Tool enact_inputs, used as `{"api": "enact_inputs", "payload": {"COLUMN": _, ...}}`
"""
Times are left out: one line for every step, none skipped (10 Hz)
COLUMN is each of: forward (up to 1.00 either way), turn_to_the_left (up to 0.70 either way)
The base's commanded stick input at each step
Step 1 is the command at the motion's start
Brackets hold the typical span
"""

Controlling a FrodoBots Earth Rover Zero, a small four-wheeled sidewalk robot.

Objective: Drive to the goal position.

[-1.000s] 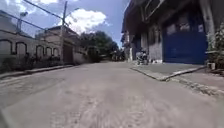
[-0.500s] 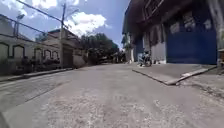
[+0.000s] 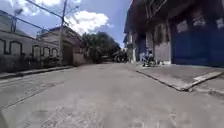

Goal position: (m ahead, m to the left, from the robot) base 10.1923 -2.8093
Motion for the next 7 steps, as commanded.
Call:
{"api": "enact_inputs", "payload": {"forward": 0.85, "turn_to_the_left": 0.0}}
{"api": "enact_inputs", "payload": {"forward": 0.85, "turn_to_the_left": 0.0}}
{"api": "enact_inputs", "payload": {"forward": 0.85, "turn_to_the_left": 0.0}}
{"api": "enact_inputs", "payload": {"forward": 0.85, "turn_to_the_left": 0.0}}
{"api": "enact_inputs", "payload": {"forward": 0.85, "turn_to_the_left": 0.0}}
{"api": "enact_inputs", "payload": {"forward": 0.85, "turn_to_the_left": -0.02}}
{"api": "enact_inputs", "payload": {"forward": 0.85, "turn_to_the_left": -0.11}}
